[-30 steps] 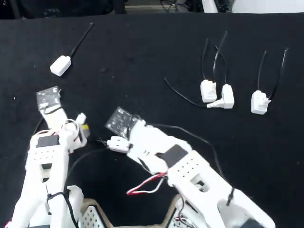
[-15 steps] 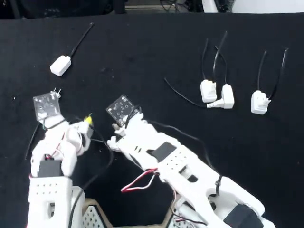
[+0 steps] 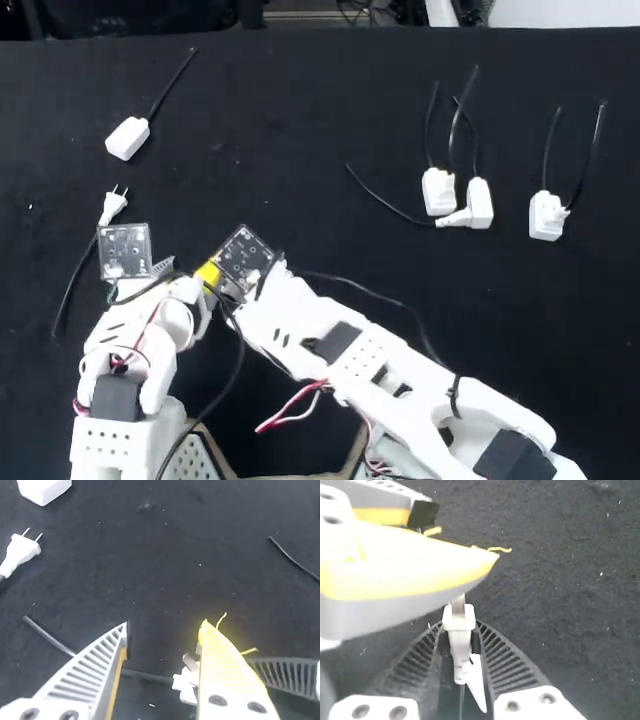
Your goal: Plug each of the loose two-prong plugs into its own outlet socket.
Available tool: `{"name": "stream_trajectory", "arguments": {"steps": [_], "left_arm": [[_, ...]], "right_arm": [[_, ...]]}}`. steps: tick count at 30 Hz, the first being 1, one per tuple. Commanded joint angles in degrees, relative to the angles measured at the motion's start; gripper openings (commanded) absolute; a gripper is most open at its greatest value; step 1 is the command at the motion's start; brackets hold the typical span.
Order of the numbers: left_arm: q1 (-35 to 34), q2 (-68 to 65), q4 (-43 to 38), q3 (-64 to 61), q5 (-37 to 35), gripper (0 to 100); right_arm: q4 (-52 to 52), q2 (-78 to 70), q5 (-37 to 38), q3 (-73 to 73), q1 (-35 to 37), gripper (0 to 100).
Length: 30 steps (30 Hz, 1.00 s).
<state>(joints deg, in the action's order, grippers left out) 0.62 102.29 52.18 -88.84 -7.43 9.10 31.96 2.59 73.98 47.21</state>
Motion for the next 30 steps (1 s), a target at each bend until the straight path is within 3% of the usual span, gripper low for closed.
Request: {"name": "stream_trajectory", "arguments": {"steps": [1,14,30], "left_arm": [[1.27,1.76,0.0,-1.1,2.9,22],[1.19,1.85,0.0,-1.63,2.99,22],[1.19,1.93,-0.18,-2.77,2.99,22]], "right_arm": [[1.58,8.48,-0.18,1.45,0.88,1.0],[10.2,34.86,0.0,10.33,0.88,1.0],[10.11,36.26,-0.44,9.01,0.53,1.0]]}}
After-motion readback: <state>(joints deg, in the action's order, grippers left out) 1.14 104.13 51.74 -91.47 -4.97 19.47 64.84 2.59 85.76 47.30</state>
